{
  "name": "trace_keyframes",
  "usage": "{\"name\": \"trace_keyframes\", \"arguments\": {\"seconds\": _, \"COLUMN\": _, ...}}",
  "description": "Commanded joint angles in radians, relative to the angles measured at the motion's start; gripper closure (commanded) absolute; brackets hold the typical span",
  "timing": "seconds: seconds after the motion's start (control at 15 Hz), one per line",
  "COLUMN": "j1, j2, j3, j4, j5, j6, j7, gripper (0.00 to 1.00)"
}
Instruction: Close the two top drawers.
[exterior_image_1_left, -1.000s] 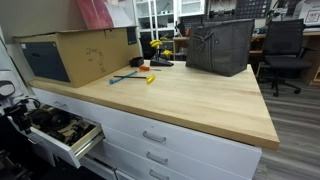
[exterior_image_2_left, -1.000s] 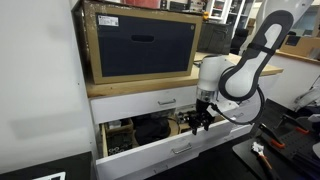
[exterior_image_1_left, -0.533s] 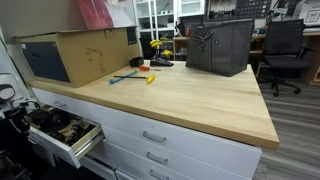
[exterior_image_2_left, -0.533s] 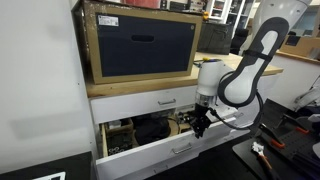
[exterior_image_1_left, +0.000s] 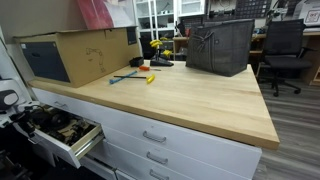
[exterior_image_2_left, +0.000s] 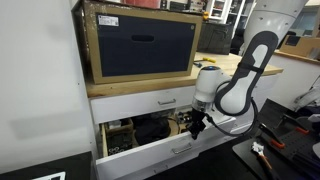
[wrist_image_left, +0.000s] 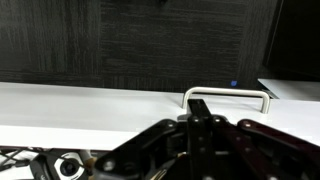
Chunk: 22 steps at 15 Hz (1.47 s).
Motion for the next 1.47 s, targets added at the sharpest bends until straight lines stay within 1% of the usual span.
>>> {"name": "trace_keyframes", "arguments": {"seconds": 0.0, "j1": 0.070, "j2": 0.038, "j3": -0.053, "j4": 0.016, "j5": 0.029, "j6": 0.076, "j7": -0.040, "gripper": 1.00}}
{"name": "trace_keyframes", "arguments": {"seconds": 0.07, "j1": 0.097, "j2": 0.047, "j3": -0.077, "j4": 0.014, "j5": 0.032, "j6": 0.109, "j7": -0.040, "gripper": 1.00}}
{"name": "trace_keyframes", "arguments": {"seconds": 0.33, "j1": 0.162, "j2": 0.087, "j3": -0.128, "j4": 0.023, "j5": 0.077, "j6": 0.175, "j7": -0.055, "gripper": 1.00}}
{"name": "trace_keyframes", "arguments": {"seconds": 0.6, "j1": 0.199, "j2": 0.112, "j3": -0.161, "j4": 0.040, "j5": 0.154, "j6": 0.227, "j7": -0.092, "gripper": 1.00}}
{"name": "trace_keyframes", "arguments": {"seconds": 0.93, "j1": 0.201, "j2": 0.134, "j3": -0.198, "j4": 0.101, "j5": 0.220, "j6": 0.243, "j7": -0.139, "gripper": 1.00}}
{"name": "trace_keyframes", "arguments": {"seconds": 1.07, "j1": 0.198, "j2": 0.149, "j3": -0.216, "j4": 0.136, "j5": 0.232, "j6": 0.242, "j7": -0.152, "gripper": 1.00}}
{"name": "trace_keyframes", "arguments": {"seconds": 1.4, "j1": 0.207, "j2": 0.192, "j3": -0.288, "j4": 0.232, "j5": 0.235, "j6": 0.251, "j7": -0.171, "gripper": 1.00}}
